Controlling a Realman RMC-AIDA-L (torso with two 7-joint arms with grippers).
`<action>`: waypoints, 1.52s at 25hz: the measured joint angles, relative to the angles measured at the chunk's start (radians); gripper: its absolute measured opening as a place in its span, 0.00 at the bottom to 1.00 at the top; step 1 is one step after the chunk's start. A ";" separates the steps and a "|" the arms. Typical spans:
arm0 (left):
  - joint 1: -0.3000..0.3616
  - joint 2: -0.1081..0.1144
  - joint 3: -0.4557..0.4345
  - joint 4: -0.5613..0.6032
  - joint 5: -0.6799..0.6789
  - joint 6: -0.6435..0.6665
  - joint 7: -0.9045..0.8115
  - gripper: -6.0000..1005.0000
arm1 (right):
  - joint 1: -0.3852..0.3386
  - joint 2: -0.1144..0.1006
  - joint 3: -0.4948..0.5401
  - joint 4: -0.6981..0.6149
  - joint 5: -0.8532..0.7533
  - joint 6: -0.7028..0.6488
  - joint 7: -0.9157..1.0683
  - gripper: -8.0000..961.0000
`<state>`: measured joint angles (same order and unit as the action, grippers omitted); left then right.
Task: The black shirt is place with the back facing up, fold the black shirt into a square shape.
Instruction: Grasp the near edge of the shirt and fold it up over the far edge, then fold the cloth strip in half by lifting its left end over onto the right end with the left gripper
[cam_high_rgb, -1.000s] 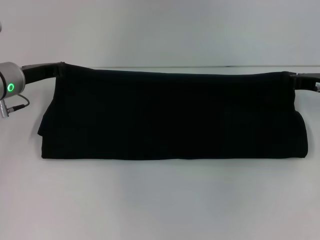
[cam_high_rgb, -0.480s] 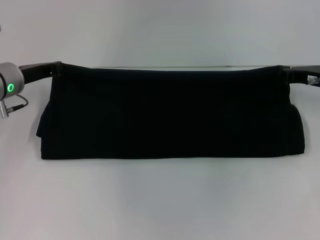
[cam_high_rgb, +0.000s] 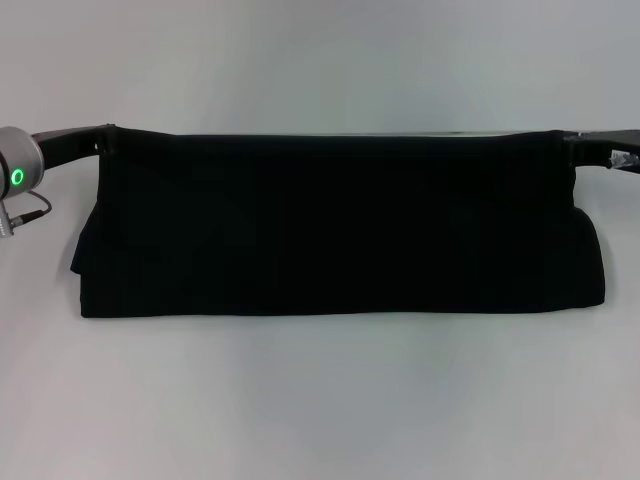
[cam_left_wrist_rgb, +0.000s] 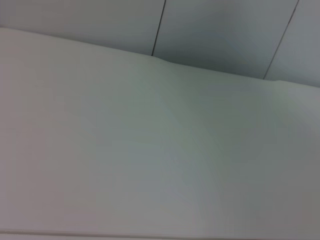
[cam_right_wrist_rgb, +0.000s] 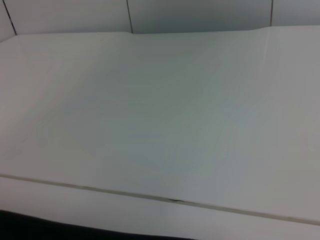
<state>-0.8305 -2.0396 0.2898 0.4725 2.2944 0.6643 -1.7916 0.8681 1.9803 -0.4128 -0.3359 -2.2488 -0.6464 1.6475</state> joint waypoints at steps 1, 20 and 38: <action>0.000 0.000 0.000 0.000 0.000 0.000 0.000 0.02 | 0.002 0.000 -0.001 0.000 0.000 0.000 0.000 0.09; 0.015 -0.027 -0.007 0.008 0.001 -0.128 -0.069 0.32 | -0.035 -0.015 -0.093 -0.076 0.002 -0.058 0.165 0.44; 0.257 -0.026 -0.114 0.304 -0.001 0.786 -0.271 0.87 | -0.208 -0.067 -0.080 -0.198 0.195 -0.729 0.140 0.73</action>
<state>-0.5737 -2.0658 0.1754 0.7764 2.2939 1.4501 -2.0629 0.6598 1.9138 -0.4924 -0.5341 -2.0542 -1.3758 1.7877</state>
